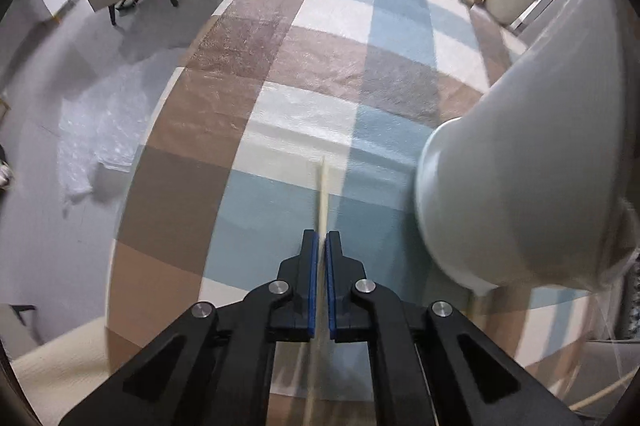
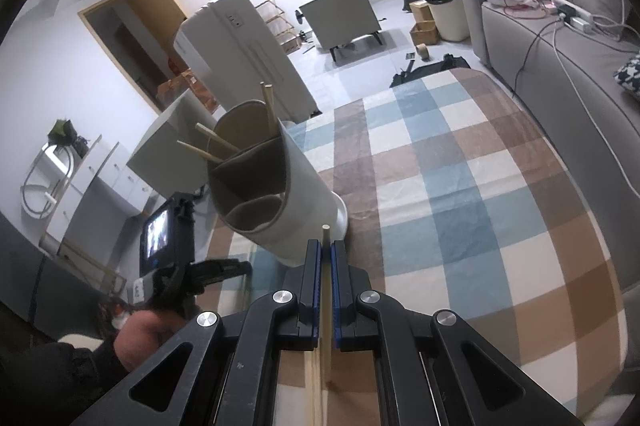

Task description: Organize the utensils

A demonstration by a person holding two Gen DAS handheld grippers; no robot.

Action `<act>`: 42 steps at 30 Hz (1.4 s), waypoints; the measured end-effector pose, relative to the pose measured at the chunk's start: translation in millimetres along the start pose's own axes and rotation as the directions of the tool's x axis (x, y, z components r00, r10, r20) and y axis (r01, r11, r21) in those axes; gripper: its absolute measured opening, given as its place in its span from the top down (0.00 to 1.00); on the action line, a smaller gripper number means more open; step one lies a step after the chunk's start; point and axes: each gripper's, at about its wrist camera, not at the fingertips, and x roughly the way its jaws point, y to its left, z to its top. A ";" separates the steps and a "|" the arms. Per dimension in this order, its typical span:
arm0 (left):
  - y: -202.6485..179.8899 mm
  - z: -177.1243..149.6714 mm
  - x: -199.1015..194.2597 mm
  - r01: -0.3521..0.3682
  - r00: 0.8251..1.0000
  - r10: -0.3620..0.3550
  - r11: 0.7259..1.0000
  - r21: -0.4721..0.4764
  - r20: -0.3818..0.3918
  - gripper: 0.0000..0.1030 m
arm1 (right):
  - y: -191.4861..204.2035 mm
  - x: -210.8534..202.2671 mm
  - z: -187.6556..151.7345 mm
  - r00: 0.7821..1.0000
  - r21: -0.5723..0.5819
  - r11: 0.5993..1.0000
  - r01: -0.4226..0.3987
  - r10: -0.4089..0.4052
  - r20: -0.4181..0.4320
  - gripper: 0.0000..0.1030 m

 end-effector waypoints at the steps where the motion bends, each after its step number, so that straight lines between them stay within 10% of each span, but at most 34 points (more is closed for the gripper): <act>1: -0.2 -1.3 -3.6 0.008 1.000 -0.008 1.000 0.007 0.012 1.00 | 1.6 -1.0 -0.5 1.000 -0.007 1.000 0.001 -0.001 0.003 0.96; 21: -8.1 -47.9 -166.6 0.278 0.896 -0.300 0.954 0.113 0.326 1.00 | 49.2 -37.5 -16.3 0.995 -0.142 0.990 -0.025 0.039 0.093 0.96; 25: -11.8 -39.7 -193.3 0.296 0.852 -0.326 0.945 0.136 0.411 1.00 | 52.9 -54.8 -8.0 0.990 -0.124 0.991 -0.043 0.059 0.130 0.96; 34: -38.4 15.6 -251.4 0.298 0.692 -0.366 0.930 0.216 0.622 1.00 | 68.4 -83.3 47.1 0.970 -0.143 0.988 -0.053 0.085 0.228 0.96; 42: -66.3 70.6 -235.8 0.250 0.588 -0.371 0.929 0.274 0.719 1.00 | 85.4 -68.6 134.8 0.946 -0.174 0.983 -0.061 0.112 0.303 0.96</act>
